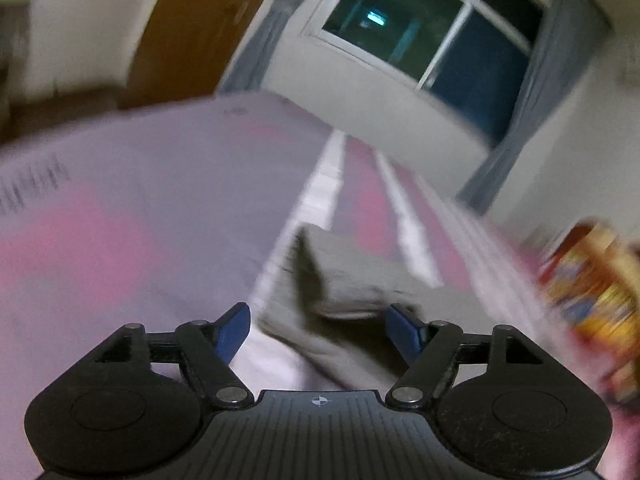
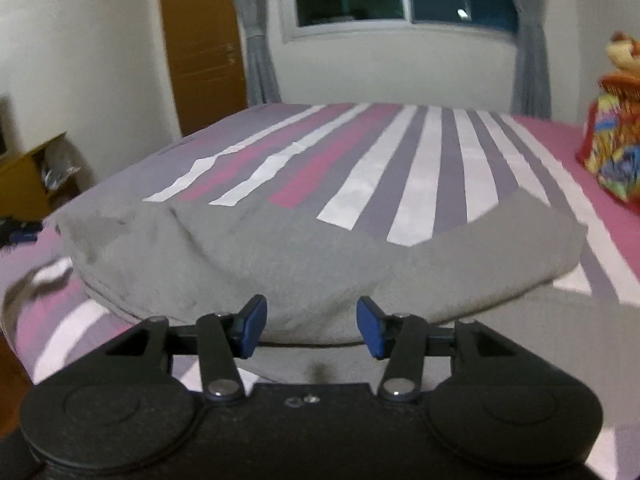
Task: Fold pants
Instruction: 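Lift the hems with both grippers and fold them over toward the waistband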
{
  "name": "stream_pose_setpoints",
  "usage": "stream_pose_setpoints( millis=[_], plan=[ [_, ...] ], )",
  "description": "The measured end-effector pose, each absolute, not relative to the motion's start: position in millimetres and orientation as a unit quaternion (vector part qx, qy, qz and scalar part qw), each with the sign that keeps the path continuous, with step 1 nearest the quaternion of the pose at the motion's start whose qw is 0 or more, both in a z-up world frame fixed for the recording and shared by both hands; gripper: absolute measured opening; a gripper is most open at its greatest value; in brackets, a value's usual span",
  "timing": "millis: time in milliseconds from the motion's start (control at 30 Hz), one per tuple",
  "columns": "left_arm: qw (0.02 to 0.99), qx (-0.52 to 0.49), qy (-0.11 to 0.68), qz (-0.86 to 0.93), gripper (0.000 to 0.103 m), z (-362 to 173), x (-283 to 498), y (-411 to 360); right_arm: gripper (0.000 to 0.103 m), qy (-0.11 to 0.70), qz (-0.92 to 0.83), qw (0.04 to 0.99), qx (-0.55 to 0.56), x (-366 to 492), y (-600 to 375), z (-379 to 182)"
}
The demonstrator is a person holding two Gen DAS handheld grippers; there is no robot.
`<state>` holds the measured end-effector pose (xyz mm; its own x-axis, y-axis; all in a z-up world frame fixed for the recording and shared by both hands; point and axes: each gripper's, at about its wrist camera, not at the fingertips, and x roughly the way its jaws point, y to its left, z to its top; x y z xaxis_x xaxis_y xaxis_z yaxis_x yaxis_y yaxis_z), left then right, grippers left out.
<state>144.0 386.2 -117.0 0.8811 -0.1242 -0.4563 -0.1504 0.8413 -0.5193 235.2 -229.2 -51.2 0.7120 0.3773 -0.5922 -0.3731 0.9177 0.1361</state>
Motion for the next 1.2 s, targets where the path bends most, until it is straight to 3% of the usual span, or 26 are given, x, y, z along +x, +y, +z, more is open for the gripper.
stream_pose_setpoints(
  millis=[167,267,367,400,433,500,567,733,800,867,900,933,1200],
  plan=[
    [0.868,-0.426,0.253,-0.035,0.074,-141.2,163.6,388.9,0.05,0.392,0.146,0.902,0.103,276.7,-220.3,-66.3],
    [0.845,-0.457,0.273,-0.035,0.074,-152.2,181.8,384.6,0.06,0.446,0.113,0.88,0.118,309.3,-214.8,-83.5],
    [0.839,-0.446,0.312,-0.015,0.072,-157.5,208.5,366.7,0.058,0.488,0.084,0.863,0.103,332.4,-210.6,-101.7],
    [0.846,-0.43,0.315,-0.011,0.065,-156.7,214.7,362.9,0.049,0.493,0.076,0.861,0.101,337.4,-212.7,-106.3],
    [0.851,-0.42,0.315,-0.017,0.043,-155.3,220.1,360.3,0.028,0.493,0.074,0.86,0.103,339.0,-216.0,-108.8],
    [0.859,-0.403,0.314,-0.027,0.032,-149.0,237.0,357.3,0.005,0.492,0.084,0.859,0.113,340.3,-225.5,-108.7],
    [0.878,-0.369,0.302,-0.042,0.027,-132.3,254.7,358.0,0.004,0.464,0.096,0.871,0.129,332.9,-234.2,-93.5],
    [0.916,-0.342,0.139,-0.154,0.026,-89.3,245.7,368.0,0.004,0.292,0.136,0.935,0.148,263.5,-259.2,-45.7],
    [0.924,-0.311,0.168,-0.145,0.026,-104.8,239.1,367.8,0.004,0.254,0.142,0.943,0.16,236.1,-272.0,-55.4],
    [0.913,-0.269,0.295,-0.08,0.026,-139.6,248.8,367.4,0.006,0.289,0.138,0.936,0.147,229.3,-273.6,-88.9],
    [0.903,-0.244,0.349,-0.061,0.024,-159.5,251.0,363.3,0.006,0.351,0.124,0.918,0.134,237.0,-269.6,-115.3],
    [0.904,-0.241,0.347,-0.064,0.024,-166.7,245.5,360.9,0.006,0.39,0.108,0.905,0.133,240.5,-267.3,-133.7],
    [0.911,-0.26,0.316,-0.06,0.025,-143.3,242.0,366.1,0.005,0.368,0.098,0.91,0.162,228.0,-265.5,-131.0]
  ],
)
